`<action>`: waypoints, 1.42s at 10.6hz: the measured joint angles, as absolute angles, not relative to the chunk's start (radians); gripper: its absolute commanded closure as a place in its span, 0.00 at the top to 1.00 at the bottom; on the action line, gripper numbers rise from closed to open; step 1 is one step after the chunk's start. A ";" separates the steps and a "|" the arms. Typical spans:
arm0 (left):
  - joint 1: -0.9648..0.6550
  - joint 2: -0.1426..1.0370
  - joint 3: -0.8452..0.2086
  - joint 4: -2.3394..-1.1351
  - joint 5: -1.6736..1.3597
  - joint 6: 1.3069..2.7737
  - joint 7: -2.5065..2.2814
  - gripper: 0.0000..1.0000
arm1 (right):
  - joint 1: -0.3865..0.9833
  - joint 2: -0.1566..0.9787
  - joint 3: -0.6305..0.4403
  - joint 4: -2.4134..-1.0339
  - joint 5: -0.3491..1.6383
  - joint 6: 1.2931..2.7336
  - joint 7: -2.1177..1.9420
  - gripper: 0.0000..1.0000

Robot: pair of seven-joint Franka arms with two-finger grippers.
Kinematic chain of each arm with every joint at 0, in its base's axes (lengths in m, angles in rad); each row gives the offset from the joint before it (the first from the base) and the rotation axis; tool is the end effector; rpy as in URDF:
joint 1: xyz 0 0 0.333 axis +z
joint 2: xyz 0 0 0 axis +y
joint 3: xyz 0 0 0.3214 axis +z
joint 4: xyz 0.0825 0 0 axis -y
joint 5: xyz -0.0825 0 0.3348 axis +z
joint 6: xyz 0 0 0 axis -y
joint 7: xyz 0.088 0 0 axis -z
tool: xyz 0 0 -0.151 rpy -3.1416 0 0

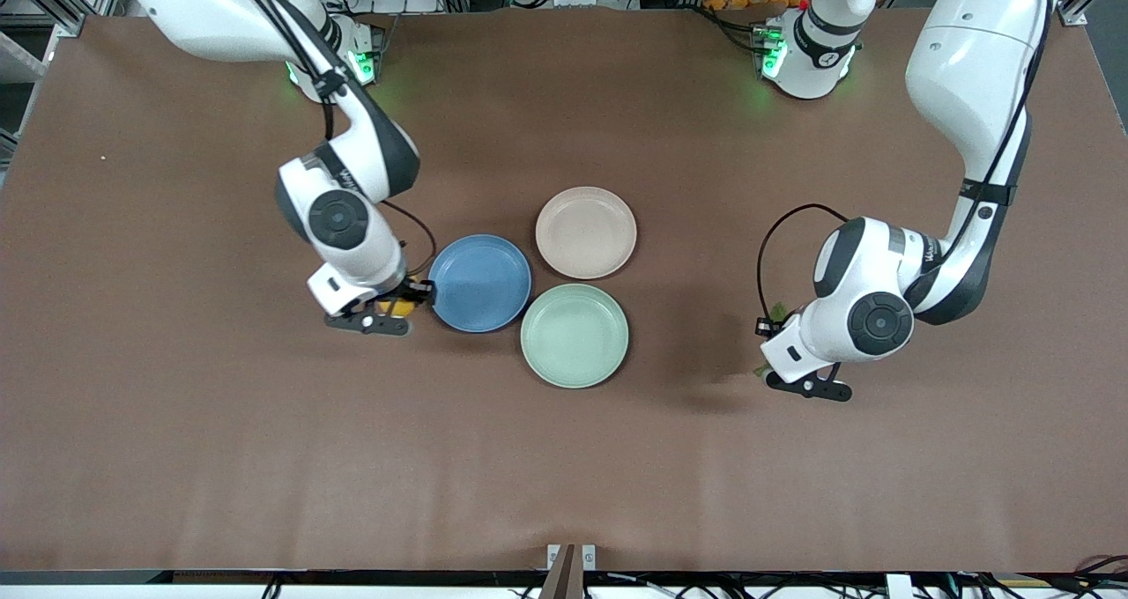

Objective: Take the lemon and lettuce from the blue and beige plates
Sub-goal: 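Carry the lemon away with the right gripper while the left gripper carries lettuce, then open the right gripper releasing the lemon while the left gripper releases lettuce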

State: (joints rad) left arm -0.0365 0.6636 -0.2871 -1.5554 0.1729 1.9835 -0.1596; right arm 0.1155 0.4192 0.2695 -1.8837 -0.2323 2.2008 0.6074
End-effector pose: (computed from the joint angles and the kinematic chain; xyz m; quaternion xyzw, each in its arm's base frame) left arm 0.6113 -0.1636 0.2439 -0.9891 0.1044 0.1031 0.0099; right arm 0.5502 0.1976 0.2792 0.9974 -0.0475 -0.0183 0.0510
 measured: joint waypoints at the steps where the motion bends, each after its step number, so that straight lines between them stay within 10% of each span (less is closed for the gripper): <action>1: -0.038 0.667 -0.287 -1.556 0.176 1.983 -0.160 1.00 | 0.109 0.408 0.228 -1.890 -0.207 2.201 0.531 0.45; 11: -0.042 0.605 -0.287 -1.570 0.183 1.983 -0.191 1.00 | 0.086 0.289 -0.106 -2.053 -0.044 2.218 -0.119 0.45; 15: -0.027 0.525 -0.287 -1.680 0.183 2.053 -0.217 1.00 | 0.087 0.291 -0.114 -2.216 -0.044 2.453 -0.172 0.45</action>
